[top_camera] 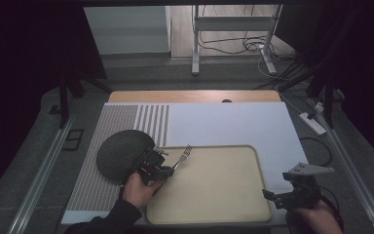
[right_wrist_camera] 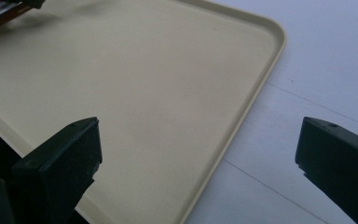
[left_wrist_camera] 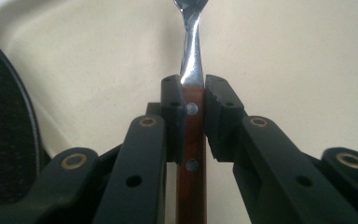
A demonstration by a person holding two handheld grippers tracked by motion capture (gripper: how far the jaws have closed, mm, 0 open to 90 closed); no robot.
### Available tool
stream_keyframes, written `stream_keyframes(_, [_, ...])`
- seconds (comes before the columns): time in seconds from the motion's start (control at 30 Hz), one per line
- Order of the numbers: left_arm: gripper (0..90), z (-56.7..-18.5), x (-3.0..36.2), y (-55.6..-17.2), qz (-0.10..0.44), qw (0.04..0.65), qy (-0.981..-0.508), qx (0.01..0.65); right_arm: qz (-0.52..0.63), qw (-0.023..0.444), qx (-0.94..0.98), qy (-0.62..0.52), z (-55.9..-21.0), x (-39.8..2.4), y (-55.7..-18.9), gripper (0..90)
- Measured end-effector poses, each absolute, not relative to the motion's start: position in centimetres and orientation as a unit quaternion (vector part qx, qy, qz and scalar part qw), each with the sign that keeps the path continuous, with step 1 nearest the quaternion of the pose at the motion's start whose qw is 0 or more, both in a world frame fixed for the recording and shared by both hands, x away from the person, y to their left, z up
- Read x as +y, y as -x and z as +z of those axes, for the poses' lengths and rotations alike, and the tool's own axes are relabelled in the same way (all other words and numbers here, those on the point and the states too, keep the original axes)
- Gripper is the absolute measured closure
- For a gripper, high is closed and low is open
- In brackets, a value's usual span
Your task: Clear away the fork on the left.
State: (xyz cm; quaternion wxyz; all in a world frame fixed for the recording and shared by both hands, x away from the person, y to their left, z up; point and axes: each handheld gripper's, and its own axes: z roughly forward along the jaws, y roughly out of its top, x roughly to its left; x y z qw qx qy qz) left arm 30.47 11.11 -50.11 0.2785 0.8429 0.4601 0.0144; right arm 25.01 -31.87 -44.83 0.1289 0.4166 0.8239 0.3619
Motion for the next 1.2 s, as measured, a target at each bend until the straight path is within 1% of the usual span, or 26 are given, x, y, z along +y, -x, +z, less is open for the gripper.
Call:
stream_keyframes(0.1, [77.5,-51.1,10.9,-30.6,0.005,0.255,-0.848,0.464,0.362,0.129,0.825,-0.415,-44.8,-31.9,-25.0,1.0])
stream_keyframes(0.2, [76.3,-51.4,10.7,-30.5,0.005,0.25,-0.854,0.456,0.362,0.128,0.825,-0.414,-44.8,-31.9,-25.0,1.0])
stream_keyframes(0.23, [75.1,-51.3,10.6,-30.5,0.004,0.249,-0.856,0.453,0.362,0.128,0.825,-0.414,-44.8,-31.9,-25.0,1.0])
stream_keyframes(0.3, [67.1,-51.2,10.6,-30.5,0.005,0.253,-0.857,0.449,0.362,0.128,0.825,-0.414,-44.8,-31.9,-25.0,0.9])
stream_keyframes(0.33, [66.4,-51.2,10.6,-30.5,0.005,0.253,-0.857,0.449,0.362,0.128,0.825,-0.414,-44.8,-31.9,-25.0,1.0])
stream_keyframes(0.37, [66.5,-50.7,10.6,-30.5,0.02,0.26,-0.857,0.445,0.361,0.128,0.826,-0.414,-44.8,-31.8,-25.0,1.0])
stream_keyframes(0.4, [67.8,-50.4,10.6,-30.5,0.031,0.266,-0.857,0.44,0.361,0.128,0.826,-0.414,-44.8,-31.8,-25.0,1.0])
stream_keyframes(0.5, [78.5,-49.4,10.2,-30.5,0.048,0.285,-0.865,0.41,0.36,0.129,0.826,-0.414,-44.8,-31.8,-25.0,1.0])
stream_keyframes(0.57, [86.1,-49.3,9.9,-30.5,0.048,0.288,-0.868,0.401,0.359,0.129,0.826,-0.415,-44.9,-31.8,-25.0,1.0])
stream_keyframes(0.6, [89.0,-49.3,9.2,-30.6,0.038,0.29,-0.876,0.383,0.359,0.129,0.827,-0.414,-44.9,-31.8,-25.0,1.0])
stream_keyframes(0.73, [89.2,-50.0,8.2,-31.2,0.027,0.282,-0.885,0.371,0.357,0.129,0.827,-0.414,-44.8,-31.8,-25.0,1.0])
stream_keyframes(0.9, [89.1,-51.4,7.7,-32.5,0.027,0.263,-0.884,0.384,0.359,0.128,0.827,-0.413,-44.9,-31.8,-25.0,1.0])
stream_keyframes(1.0, [89.1,-51.6,8.4,-32.9,0.027,0.264,-0.879,0.397,0.359,0.129,0.828,-0.411,-44.9,-31.8,-25.0,1.0])
stream_keyframes(1.03, [89.1,-51.5,8.8,-33.0,0.042,0.251,-0.88,0.402,0.359,0.129,0.829,-0.409,-44.9,-31.8,-25.0,1.0])
stream_keyframes(1.2, [89.1,-51.5,10.0,-33.3,0.035,0.247,-0.872,0.42,0.359,0.129,0.829,-0.408,-44.8,-31.7,-24.9,1.0])
